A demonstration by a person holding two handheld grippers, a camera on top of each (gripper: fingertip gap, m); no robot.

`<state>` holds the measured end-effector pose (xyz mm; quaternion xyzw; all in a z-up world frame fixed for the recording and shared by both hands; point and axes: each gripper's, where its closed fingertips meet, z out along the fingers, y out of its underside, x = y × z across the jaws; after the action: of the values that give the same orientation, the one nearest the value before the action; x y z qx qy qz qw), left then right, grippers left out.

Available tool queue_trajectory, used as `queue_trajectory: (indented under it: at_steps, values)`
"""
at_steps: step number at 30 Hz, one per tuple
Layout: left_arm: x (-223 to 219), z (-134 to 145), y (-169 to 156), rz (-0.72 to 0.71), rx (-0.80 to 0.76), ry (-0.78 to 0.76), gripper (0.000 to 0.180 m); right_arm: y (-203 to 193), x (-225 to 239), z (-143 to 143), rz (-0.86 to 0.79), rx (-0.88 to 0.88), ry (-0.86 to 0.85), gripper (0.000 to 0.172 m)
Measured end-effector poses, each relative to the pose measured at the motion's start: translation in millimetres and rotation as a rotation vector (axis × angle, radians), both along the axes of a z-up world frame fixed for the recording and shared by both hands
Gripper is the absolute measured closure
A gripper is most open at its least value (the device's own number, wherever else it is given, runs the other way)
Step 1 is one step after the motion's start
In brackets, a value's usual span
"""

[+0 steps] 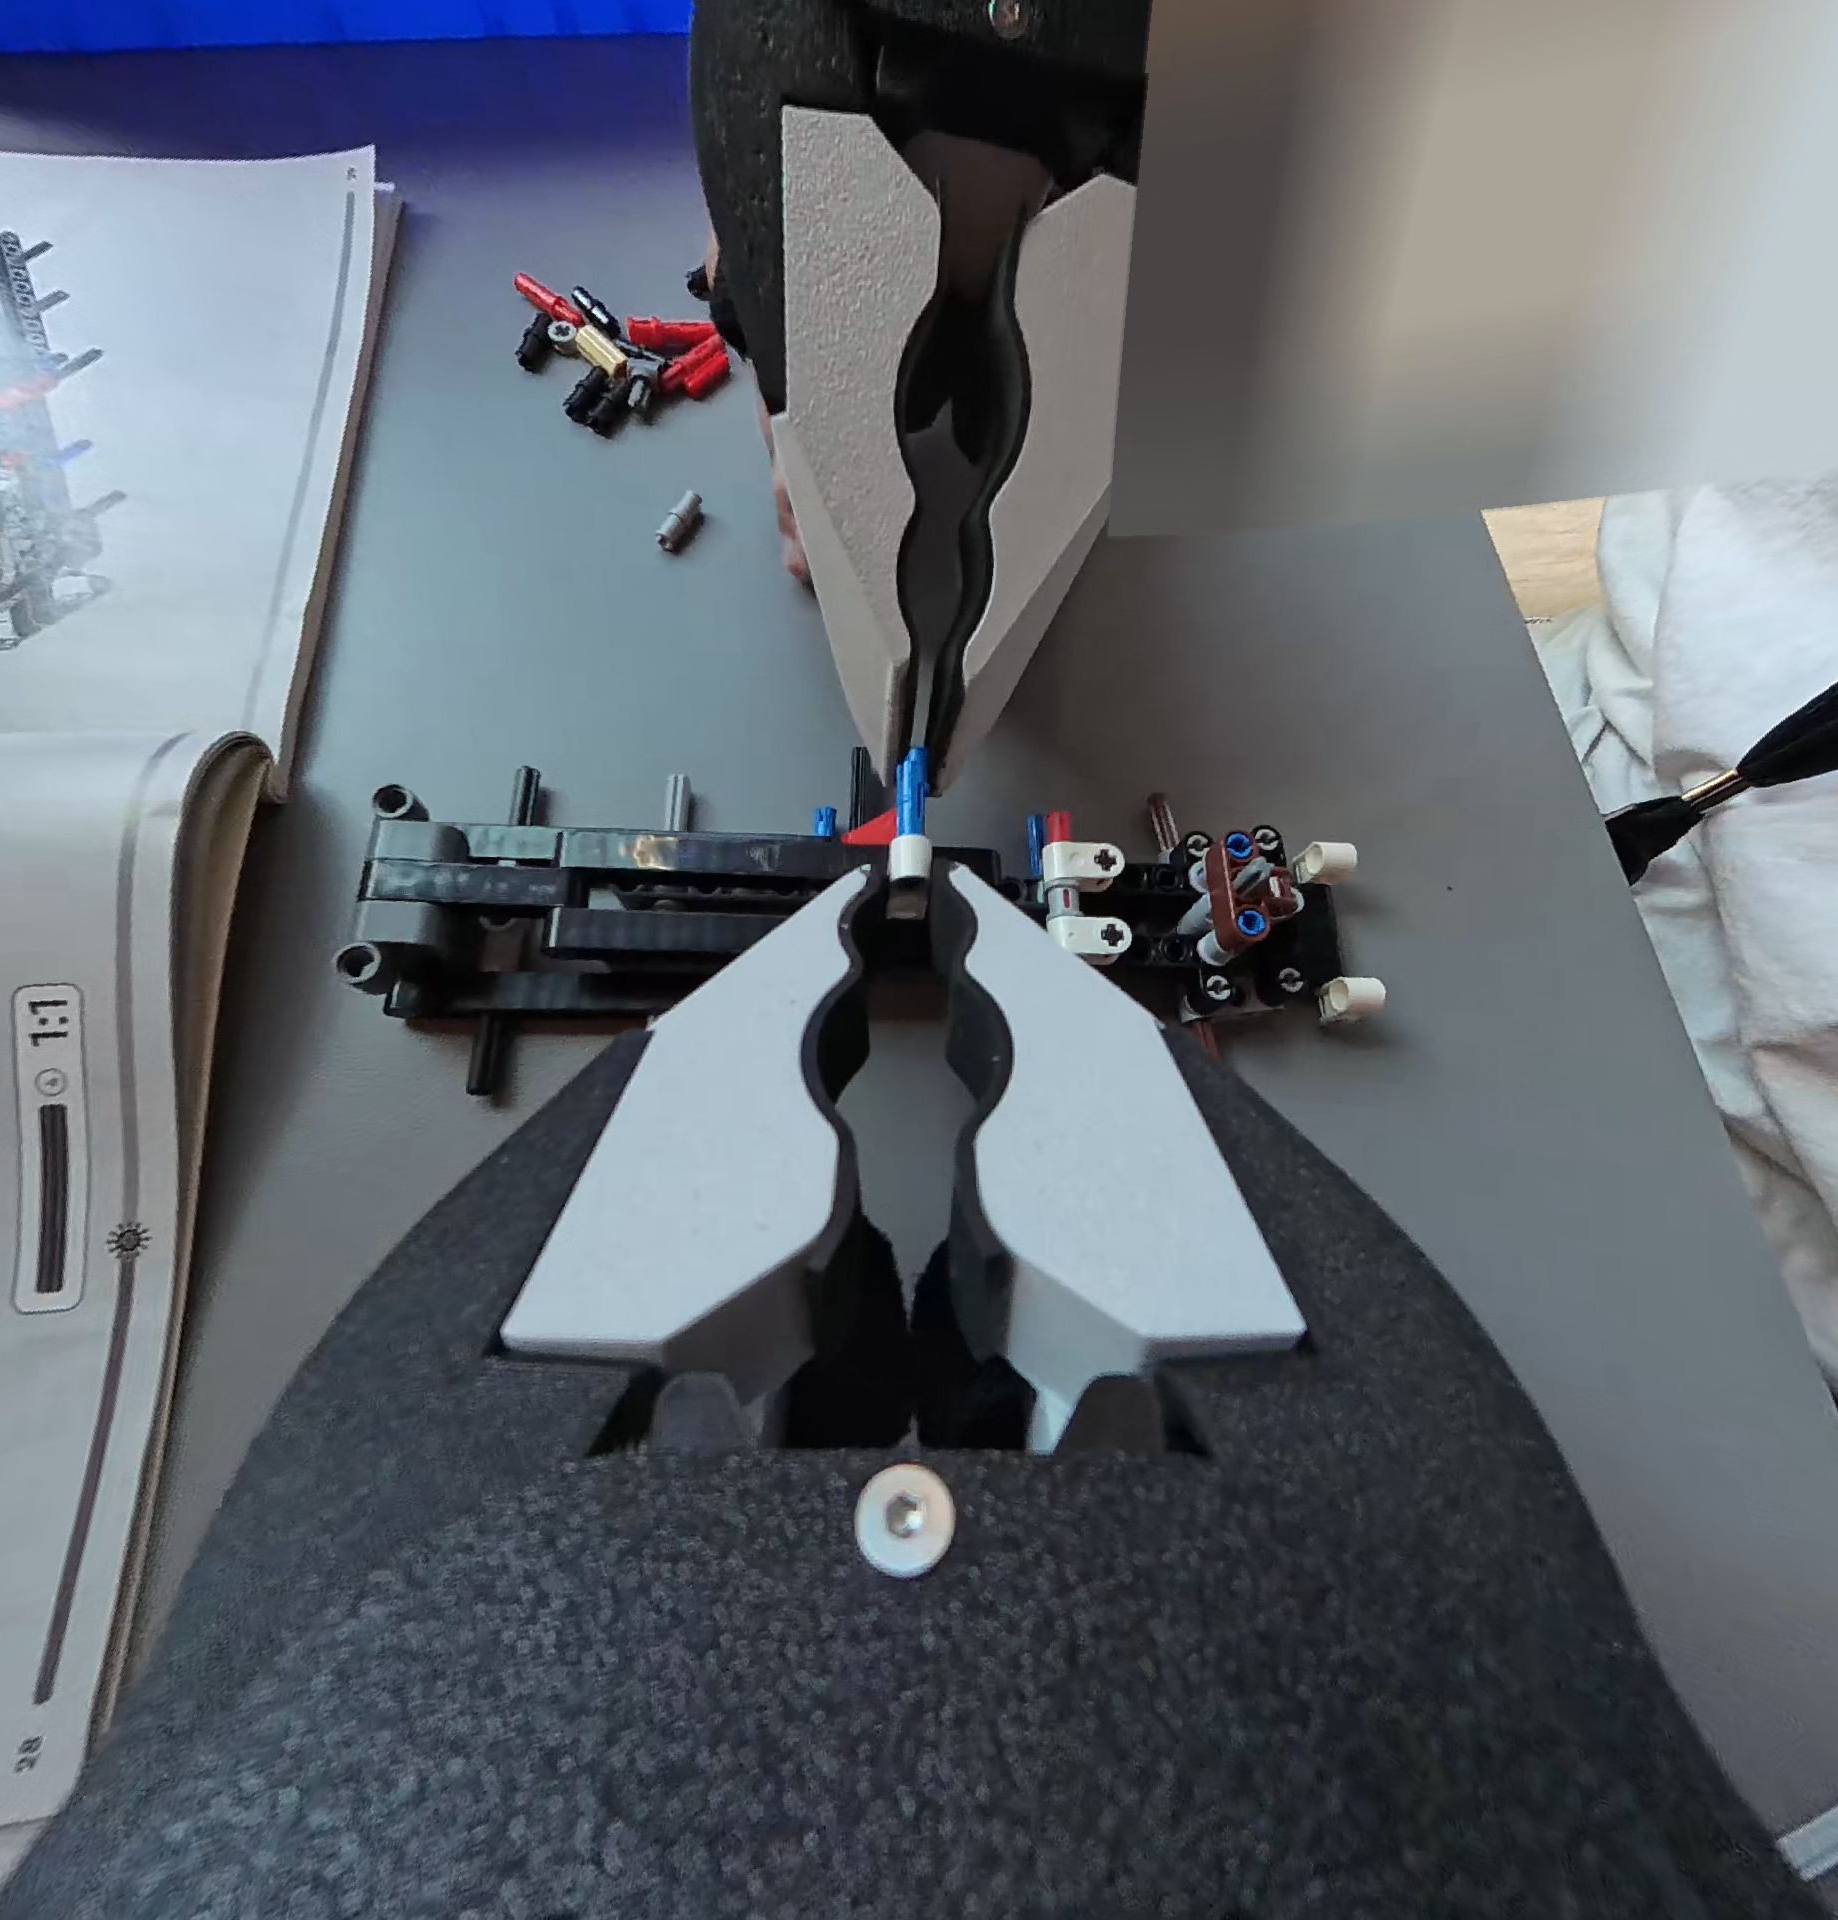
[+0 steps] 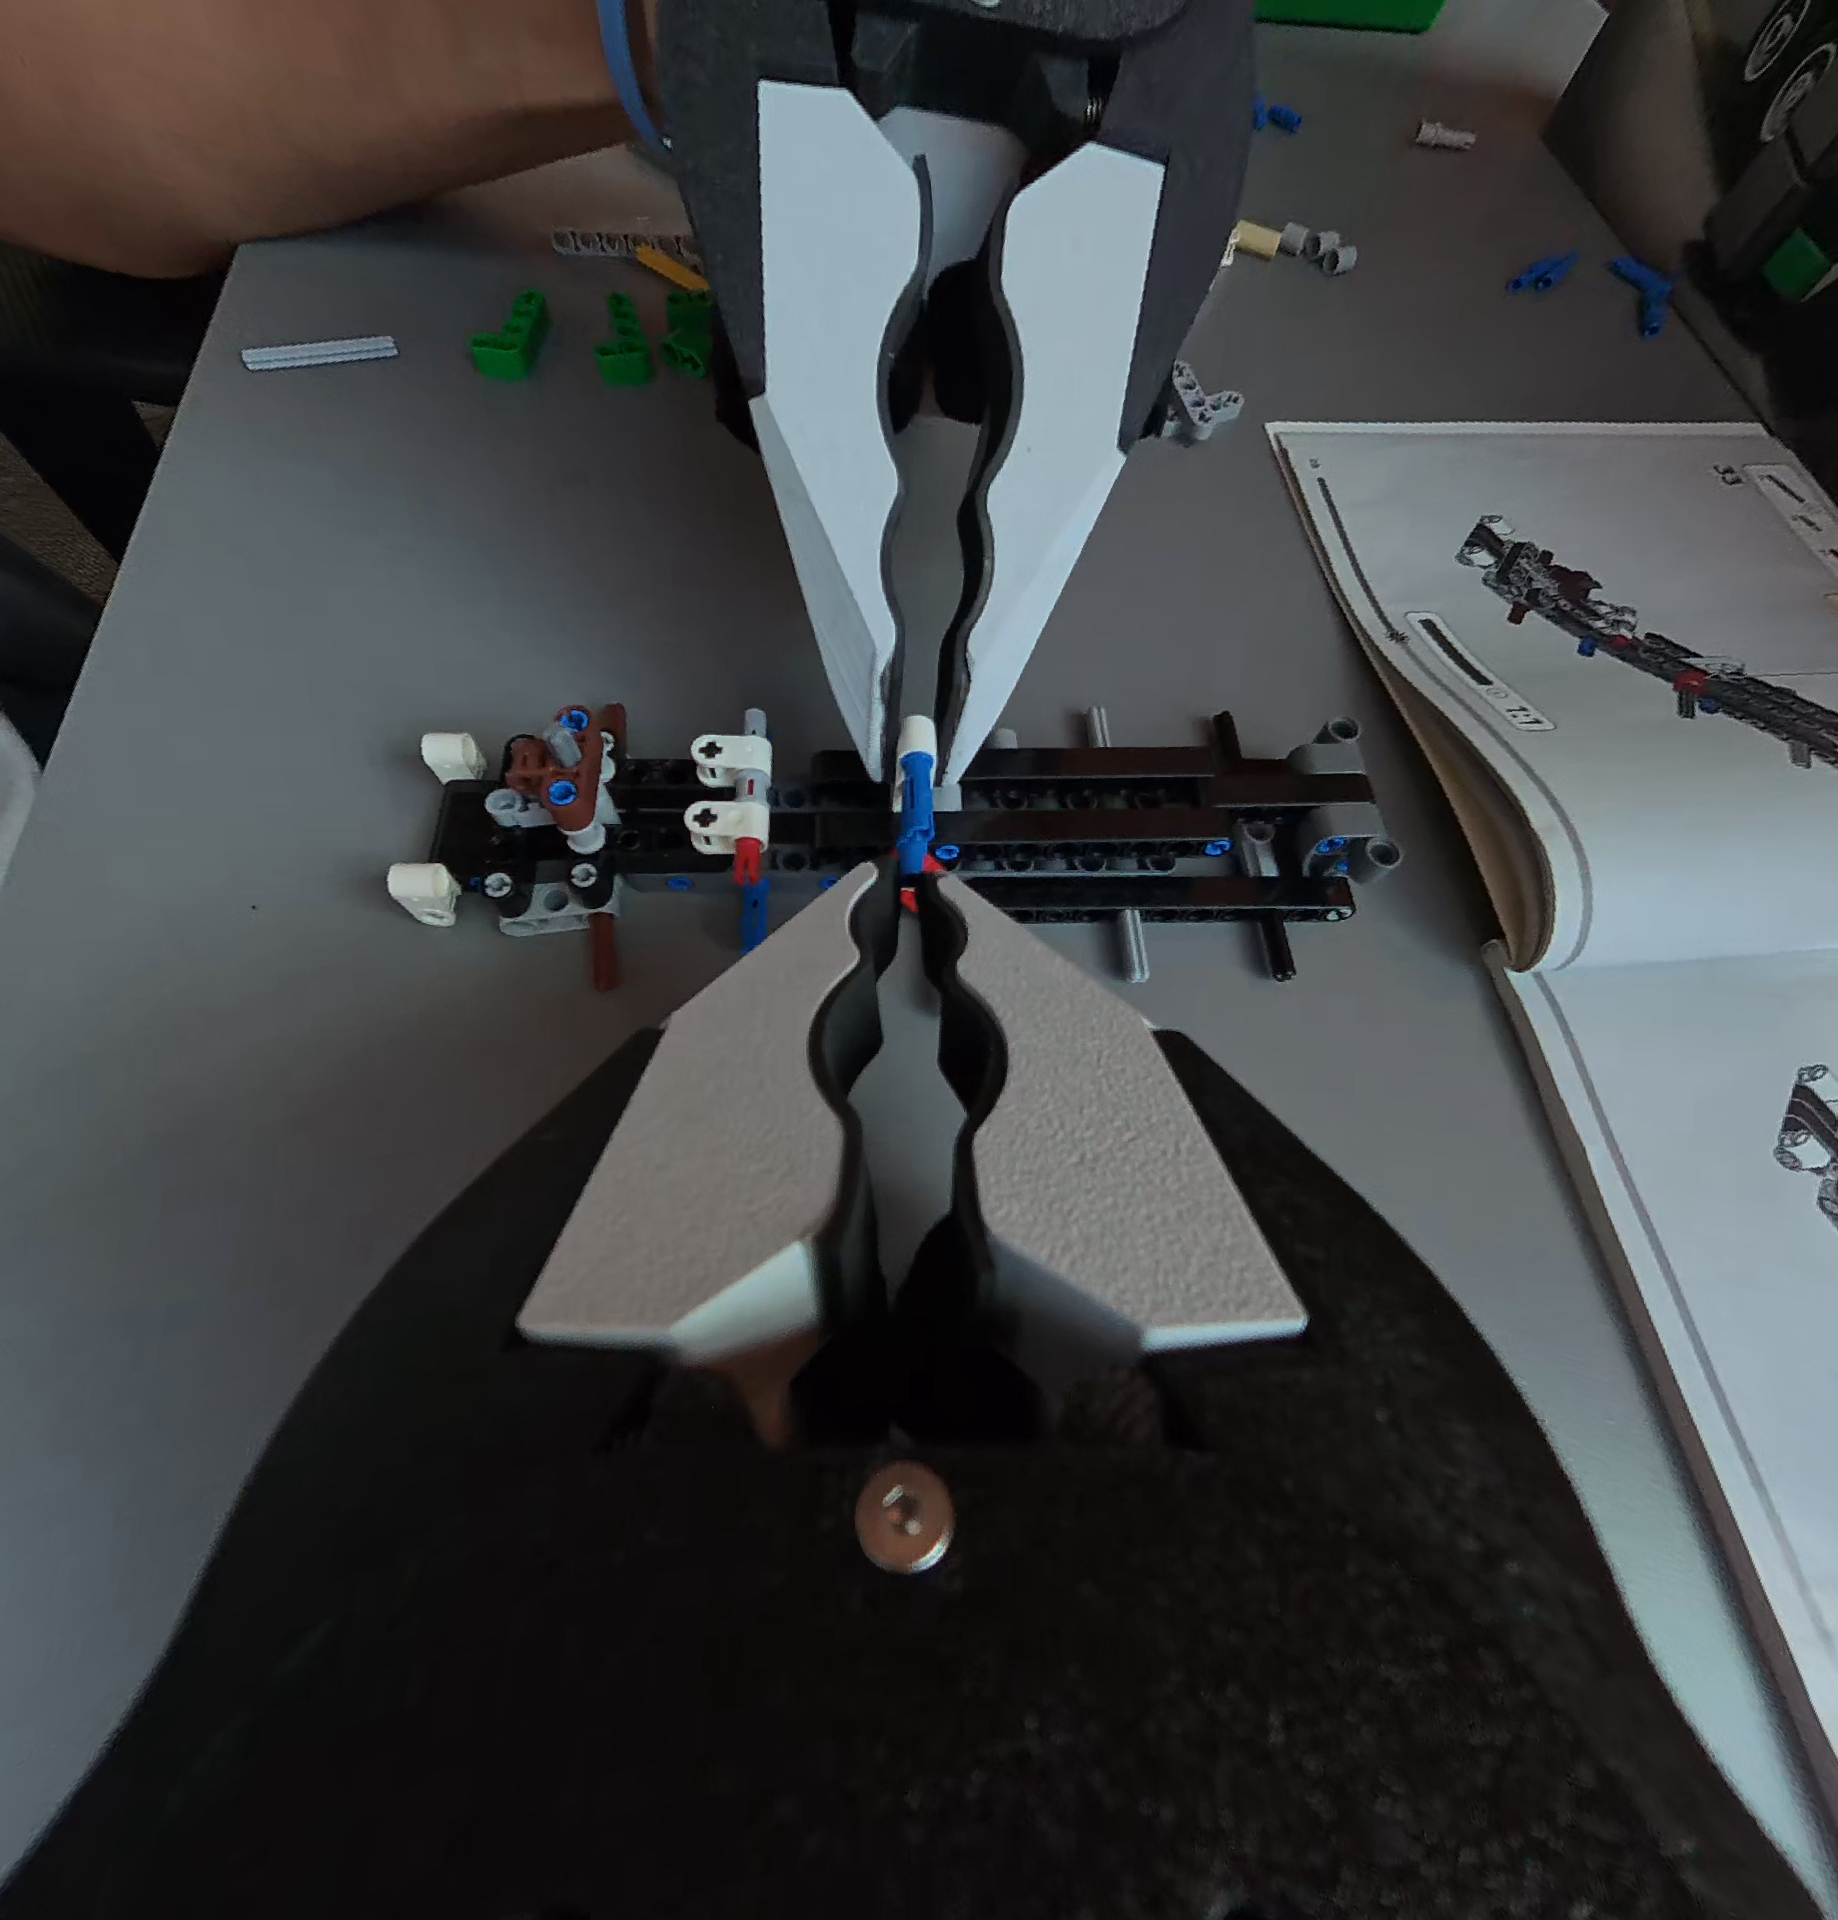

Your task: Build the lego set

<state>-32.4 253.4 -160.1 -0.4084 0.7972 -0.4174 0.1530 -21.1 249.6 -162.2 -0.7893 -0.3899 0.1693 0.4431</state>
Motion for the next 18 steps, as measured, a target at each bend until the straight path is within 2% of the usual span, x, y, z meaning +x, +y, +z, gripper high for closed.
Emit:
queue_trajectory:
  at_steps: [9,18]
  values:
    - [0.2,-0.2,-0.5,-0.003,-0.034,0.001,0.174,0.2,-0.1,0.3,0.018,-0.027,0.024,0.169]
    - [0.3,-0.6,-0.2,-0.001,-0.045,0.005,0.174,-0.5,-1.2,0.4,-0.007,-0.221,0.183,0.170]
